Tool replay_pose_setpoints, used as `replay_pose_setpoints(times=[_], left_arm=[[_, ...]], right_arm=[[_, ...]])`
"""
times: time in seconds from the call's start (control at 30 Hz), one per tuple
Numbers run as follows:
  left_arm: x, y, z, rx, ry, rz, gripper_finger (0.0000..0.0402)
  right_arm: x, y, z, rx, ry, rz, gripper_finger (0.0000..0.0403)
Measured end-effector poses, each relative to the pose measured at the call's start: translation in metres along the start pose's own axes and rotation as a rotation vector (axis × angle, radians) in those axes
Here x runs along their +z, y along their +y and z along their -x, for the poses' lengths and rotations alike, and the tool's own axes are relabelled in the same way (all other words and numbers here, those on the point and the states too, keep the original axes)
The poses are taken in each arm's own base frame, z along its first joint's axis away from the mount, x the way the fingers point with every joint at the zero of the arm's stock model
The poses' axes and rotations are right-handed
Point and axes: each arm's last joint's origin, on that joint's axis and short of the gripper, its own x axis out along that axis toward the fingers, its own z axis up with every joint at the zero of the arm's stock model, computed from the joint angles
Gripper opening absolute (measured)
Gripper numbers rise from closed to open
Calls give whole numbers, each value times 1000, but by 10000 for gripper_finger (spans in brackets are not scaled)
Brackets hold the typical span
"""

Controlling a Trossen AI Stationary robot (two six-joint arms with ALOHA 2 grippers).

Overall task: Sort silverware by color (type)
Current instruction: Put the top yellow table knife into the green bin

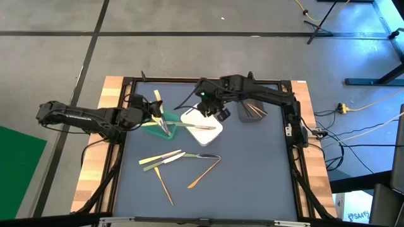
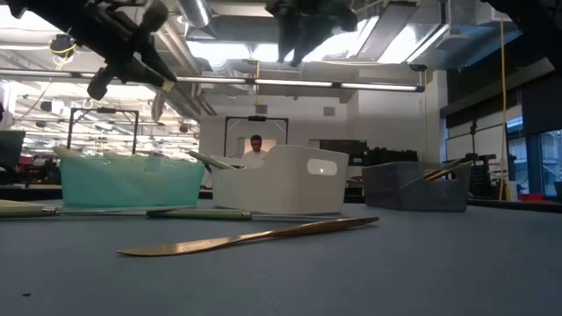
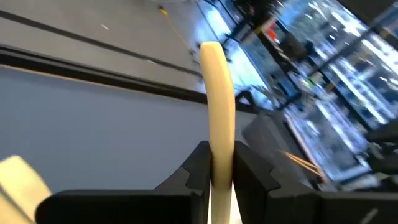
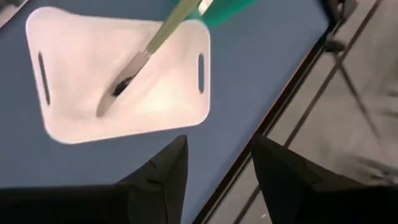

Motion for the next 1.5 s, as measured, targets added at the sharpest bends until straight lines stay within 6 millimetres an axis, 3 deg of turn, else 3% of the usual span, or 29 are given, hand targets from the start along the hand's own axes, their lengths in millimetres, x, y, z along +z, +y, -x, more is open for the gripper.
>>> replay_pose_setpoints(times=[0.2, 0.87, 1.27, 1.5], left_arm=[[-16, 0, -9, 94, -58, -15, 41], [-65, 15, -38, 301, -60, -5, 41], [-75, 21, -42, 347, -8, 45, 44], [-73, 22, -46, 365, -14, 60, 84]], right_arm=[[-14, -8, -2, 58, -51, -48, 167], [-13, -9, -2, 91, -119, -53, 167], [-13, -9, -2, 91, -119, -53, 167], [-13, -9, -2, 91, -119, -53, 167]])
